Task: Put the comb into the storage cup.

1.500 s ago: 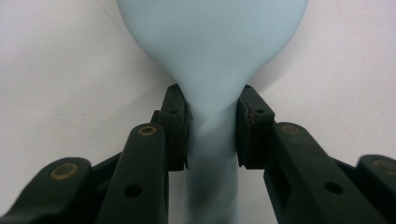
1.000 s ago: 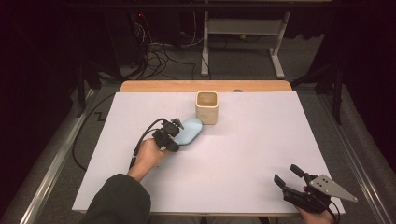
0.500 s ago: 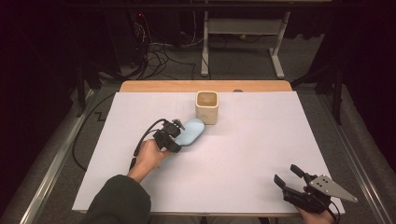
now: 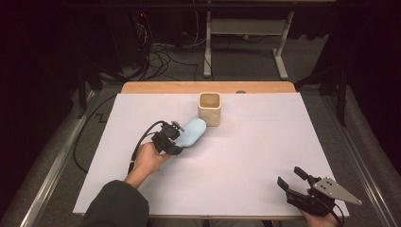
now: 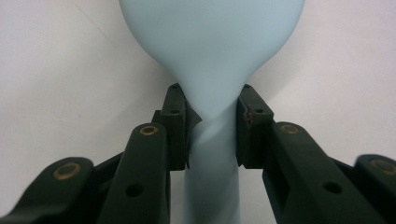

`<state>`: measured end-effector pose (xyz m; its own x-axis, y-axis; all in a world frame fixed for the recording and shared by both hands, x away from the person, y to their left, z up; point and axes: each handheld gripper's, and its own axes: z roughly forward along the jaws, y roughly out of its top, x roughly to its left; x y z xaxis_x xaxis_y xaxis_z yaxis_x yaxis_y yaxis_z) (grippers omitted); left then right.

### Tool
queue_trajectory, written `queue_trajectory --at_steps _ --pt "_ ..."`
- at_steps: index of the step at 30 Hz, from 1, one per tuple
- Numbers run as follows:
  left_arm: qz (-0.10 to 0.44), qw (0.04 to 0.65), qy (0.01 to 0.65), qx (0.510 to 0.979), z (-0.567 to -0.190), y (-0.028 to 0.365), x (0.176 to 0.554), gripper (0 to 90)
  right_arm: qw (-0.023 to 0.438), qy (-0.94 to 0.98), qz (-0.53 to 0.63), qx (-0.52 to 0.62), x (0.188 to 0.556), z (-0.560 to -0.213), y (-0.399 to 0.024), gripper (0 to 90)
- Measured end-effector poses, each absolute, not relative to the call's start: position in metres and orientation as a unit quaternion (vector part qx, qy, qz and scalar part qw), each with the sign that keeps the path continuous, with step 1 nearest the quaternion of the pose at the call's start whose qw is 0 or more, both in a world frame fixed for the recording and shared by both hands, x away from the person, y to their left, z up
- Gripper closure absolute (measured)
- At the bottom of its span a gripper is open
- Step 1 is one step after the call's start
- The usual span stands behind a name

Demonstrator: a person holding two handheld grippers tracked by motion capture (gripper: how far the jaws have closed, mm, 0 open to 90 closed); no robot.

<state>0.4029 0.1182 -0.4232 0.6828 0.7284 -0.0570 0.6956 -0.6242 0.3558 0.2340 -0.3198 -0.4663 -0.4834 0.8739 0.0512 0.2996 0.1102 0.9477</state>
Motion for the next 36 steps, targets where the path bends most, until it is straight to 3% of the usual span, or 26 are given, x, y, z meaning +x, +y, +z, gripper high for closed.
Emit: queue_trajectory --at_steps 36 --pt "0.034 0.297 0.356 0.885 -0.406 0.134 0.363 69.7 0.28 0.693 0.511 0.424 0.235 -0.467 -0.318 26.4"
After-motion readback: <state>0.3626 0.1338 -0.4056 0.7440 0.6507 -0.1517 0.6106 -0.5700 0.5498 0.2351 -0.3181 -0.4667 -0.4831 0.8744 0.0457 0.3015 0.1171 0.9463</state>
